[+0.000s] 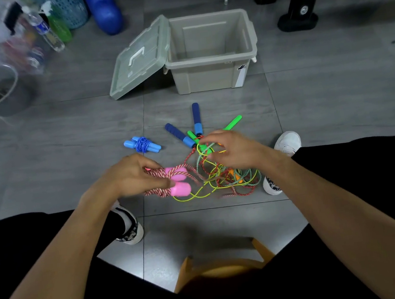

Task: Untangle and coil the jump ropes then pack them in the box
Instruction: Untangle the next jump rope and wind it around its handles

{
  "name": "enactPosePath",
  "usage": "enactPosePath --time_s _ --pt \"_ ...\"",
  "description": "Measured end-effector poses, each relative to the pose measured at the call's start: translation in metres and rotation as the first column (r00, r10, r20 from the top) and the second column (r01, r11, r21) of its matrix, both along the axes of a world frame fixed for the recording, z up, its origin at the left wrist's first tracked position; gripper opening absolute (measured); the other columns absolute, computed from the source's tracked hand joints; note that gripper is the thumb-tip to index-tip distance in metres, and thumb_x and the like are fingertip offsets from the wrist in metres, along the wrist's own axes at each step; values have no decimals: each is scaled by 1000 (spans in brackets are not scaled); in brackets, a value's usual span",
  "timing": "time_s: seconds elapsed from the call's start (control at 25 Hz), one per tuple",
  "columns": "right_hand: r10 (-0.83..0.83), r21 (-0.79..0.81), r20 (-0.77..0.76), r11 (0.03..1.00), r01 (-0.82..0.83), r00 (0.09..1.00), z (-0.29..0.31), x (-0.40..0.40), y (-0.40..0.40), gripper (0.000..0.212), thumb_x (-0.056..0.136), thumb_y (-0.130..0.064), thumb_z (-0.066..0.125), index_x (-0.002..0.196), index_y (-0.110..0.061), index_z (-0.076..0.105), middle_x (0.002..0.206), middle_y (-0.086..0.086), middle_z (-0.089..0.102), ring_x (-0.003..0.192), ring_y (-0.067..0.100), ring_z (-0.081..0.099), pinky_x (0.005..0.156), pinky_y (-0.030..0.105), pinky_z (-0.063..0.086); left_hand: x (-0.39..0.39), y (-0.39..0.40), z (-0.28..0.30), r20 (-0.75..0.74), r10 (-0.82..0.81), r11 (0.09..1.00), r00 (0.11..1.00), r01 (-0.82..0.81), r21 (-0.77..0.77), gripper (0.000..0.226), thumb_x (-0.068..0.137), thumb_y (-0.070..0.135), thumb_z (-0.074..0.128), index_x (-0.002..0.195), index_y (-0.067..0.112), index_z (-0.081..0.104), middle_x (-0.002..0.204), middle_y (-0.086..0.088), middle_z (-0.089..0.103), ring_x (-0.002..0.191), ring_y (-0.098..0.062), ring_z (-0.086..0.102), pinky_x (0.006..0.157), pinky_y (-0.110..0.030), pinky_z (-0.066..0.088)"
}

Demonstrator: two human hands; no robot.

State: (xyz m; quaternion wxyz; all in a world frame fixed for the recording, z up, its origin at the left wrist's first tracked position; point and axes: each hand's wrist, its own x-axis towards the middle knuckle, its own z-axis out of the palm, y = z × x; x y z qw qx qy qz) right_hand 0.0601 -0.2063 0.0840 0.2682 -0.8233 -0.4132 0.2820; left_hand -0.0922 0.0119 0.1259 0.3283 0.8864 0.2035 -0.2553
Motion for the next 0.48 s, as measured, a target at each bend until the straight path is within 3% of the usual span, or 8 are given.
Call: enactPosePath --time_s 0.08,0.16,0.32,0.4,0.48 --pt "78 1 -159 997 -79 984 5 -14 7 50 83 -26 68 131 -33 53 136 -8 49 109 -4 49 99 22 36 -3 -2 5 19 -23 993 1000 26 -118 47 54 70 72 84 34 76 77 7 72 74 -6 63 74 -26 47" --pt "159 25 -319 987 -160 934 9 -25 13 49 82 -27 70 128 -34 55 127 -18 54 111 -5 50 99 19 38 -6 -3 9 38 -1 976 999 9 -219 52 51 70 74 87 33 77 81 4 74 77 -5 65 78 -28 49" --pt "153 95 -437 988 -124 886 9 -31 17 30 80 -29 74 108 -22 66 105 -12 68 99 -1 61 96 31 48 -7 -6 13 57 -8 964 998 23 -264 40 61 59 79 89 30 78 81 6 75 82 -7 68 81 -32 50" --pt "128 97 -488 991 -92 864 8 -31 17 38 77 -28 77 112 -23 61 114 -10 64 106 0 58 99 33 46 -7 -6 14 51 -10 962 999 23 -272 33 63 53 80 86 30 77 74 9 73 70 -2 63 76 -27 47" --pt "132 107 -577 991 -85 806 10 -31 15 60 78 -14 75 129 -28 47 136 -9 52 125 5 48 107 32 39 -7 -6 13 48 -37 960 998 49 -277 39 60 59 78 88 33 77 77 7 74 75 -4 64 80 -30 48"
